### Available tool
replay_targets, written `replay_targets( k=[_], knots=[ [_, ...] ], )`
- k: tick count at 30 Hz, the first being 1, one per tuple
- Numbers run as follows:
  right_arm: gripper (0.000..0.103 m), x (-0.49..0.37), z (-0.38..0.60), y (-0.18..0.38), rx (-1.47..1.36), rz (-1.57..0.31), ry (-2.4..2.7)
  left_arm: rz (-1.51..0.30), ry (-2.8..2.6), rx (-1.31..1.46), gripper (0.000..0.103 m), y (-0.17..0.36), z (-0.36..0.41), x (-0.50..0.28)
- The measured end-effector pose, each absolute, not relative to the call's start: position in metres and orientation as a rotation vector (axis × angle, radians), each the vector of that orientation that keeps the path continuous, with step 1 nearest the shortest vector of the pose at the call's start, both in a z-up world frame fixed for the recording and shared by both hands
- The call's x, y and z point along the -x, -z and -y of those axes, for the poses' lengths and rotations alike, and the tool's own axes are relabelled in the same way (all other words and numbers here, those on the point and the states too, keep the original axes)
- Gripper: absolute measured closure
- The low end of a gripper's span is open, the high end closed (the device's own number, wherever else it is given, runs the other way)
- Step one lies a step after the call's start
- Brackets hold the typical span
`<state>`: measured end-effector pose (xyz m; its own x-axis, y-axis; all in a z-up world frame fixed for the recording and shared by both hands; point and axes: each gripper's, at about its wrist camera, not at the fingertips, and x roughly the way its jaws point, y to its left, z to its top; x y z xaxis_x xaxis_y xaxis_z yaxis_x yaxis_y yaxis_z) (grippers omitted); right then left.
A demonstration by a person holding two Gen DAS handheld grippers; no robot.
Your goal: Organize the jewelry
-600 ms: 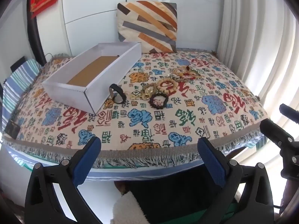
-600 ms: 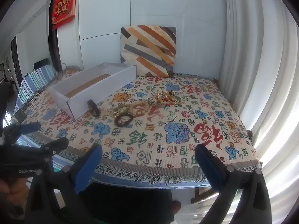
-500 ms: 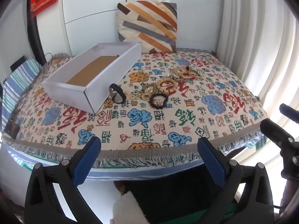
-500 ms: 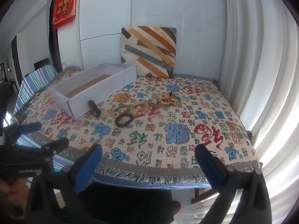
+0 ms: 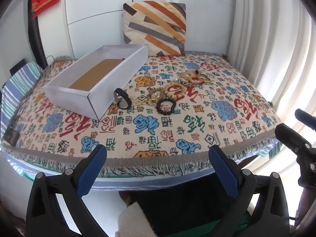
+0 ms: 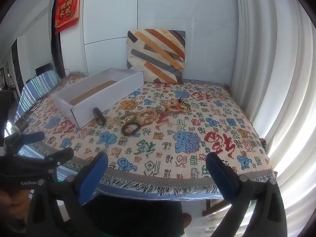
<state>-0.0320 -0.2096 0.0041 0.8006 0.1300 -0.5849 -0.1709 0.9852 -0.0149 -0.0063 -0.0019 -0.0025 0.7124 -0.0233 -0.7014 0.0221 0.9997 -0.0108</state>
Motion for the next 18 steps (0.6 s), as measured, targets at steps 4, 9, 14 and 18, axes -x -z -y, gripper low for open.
replay_targets(
  k=[4,9,14,18],
  knots=[
    [0.002,0.0343,0.2076,-0.0036,0.066,-0.625,-0.159,-0.781,0.025,0.003,0.001,0.0041,0.0037,0.007],
    [0.002,0.0346,0.2071,-0.0035,0.065,-0.625,-0.159,-0.784,0.027,0.002,0.001,0.0029,0.0018,0.0056],
    [0.002,0.0343,0.2075,-0.0037,0.064,-0.626,-0.16,-0.786,0.028,0.003,0.001,0.0054,0.0009,0.0059],
    [0.002,0.0343,0.2076,-0.0037,0.063,-0.627,-0.161,-0.789,0.029,0.004,0.001,0.0058,0.0014,0.0057]
  ],
)
